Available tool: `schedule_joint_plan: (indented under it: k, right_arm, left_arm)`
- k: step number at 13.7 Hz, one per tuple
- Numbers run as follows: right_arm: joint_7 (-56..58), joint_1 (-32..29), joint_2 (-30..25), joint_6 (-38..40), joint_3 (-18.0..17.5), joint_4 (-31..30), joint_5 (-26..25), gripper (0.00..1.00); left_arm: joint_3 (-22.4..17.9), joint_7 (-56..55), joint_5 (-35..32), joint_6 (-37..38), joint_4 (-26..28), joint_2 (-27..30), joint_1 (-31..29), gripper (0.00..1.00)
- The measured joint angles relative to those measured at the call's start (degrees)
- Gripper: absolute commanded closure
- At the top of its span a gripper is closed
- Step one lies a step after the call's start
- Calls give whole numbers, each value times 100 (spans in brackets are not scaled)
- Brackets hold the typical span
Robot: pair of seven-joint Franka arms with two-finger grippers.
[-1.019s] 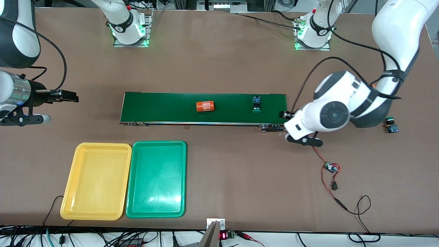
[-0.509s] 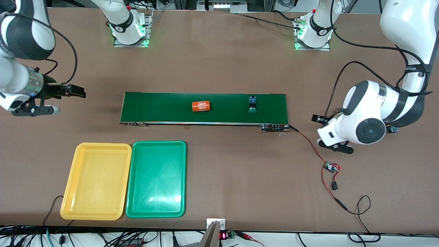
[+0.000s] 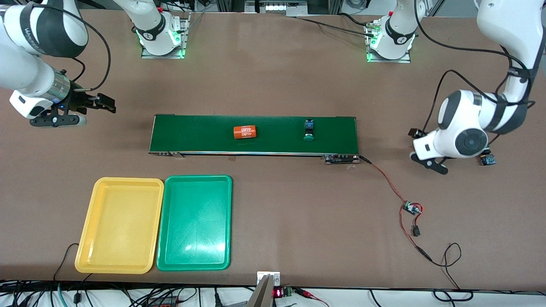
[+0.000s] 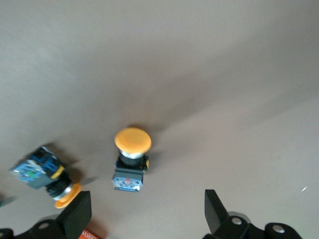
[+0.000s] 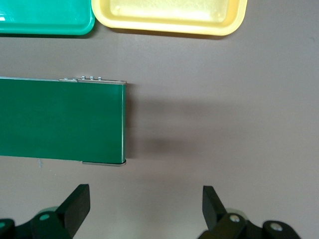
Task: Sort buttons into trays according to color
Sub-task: 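Grasp a yellow-cap button with the left gripper while the right gripper approaches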
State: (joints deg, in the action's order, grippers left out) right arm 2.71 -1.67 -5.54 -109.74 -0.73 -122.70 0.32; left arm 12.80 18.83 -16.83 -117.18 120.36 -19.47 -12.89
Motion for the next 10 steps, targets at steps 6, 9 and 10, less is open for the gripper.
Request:
schedule_joint_plan:
  k: [6,9,10]
  right_arm:
    - [-1371,842,-103,-49,-56,-135,2,0]
    - [-1963,1206,-71,-85,-60,-155,2,0]
    - [-2146,1336,-49,-146,-64,-162,2,0]
  left_arm:
    - [-387,1107,-97,-1690,1156,88,1,0]
    - [-507,1109,-599,-2112,1254,9,1,4]
    - [-554,1125,-632,-2160,1261,-22,1,10]
